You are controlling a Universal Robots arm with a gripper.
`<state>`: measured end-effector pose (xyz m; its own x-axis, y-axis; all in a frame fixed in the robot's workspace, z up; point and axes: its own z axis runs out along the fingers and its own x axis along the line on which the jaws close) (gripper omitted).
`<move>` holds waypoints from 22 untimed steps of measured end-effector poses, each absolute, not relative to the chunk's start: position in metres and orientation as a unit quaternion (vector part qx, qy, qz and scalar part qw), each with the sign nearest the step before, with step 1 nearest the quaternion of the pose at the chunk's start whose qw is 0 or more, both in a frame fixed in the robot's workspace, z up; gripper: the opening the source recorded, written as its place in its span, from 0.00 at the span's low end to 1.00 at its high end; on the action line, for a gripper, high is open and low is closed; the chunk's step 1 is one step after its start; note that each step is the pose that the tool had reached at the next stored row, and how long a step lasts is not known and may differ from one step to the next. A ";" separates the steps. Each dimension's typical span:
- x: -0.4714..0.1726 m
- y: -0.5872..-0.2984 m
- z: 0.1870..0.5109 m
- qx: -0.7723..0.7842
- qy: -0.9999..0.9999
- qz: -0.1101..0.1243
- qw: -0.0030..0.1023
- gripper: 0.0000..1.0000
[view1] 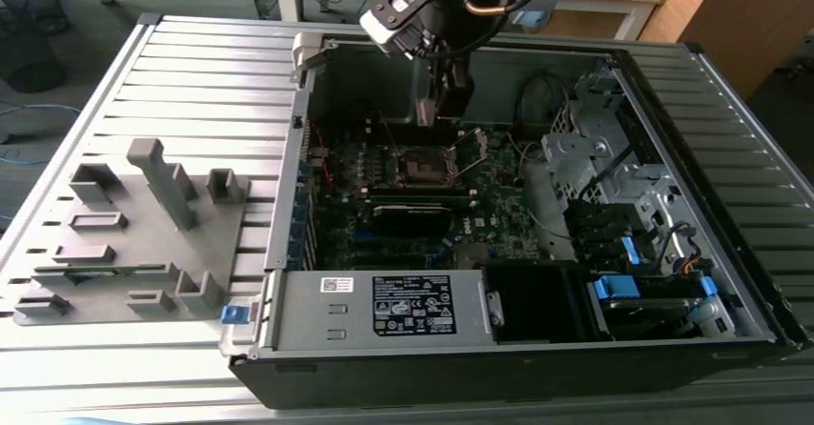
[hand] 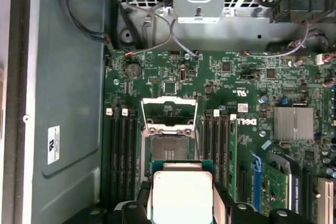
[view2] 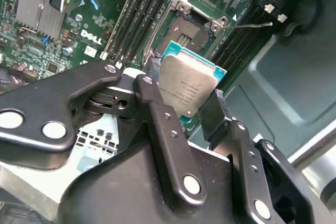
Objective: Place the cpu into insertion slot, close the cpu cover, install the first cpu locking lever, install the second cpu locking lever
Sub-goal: 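Place the cpu into insertion slot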
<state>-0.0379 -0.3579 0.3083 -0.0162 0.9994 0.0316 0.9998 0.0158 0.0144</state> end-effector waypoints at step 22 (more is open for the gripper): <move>-0.038 -0.358 0.290 -0.689 -0.725 -0.016 0.006 0.54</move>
<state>-0.0376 -0.3579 0.2902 -0.0517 0.9982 0.0315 0.9986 0.0513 0.0144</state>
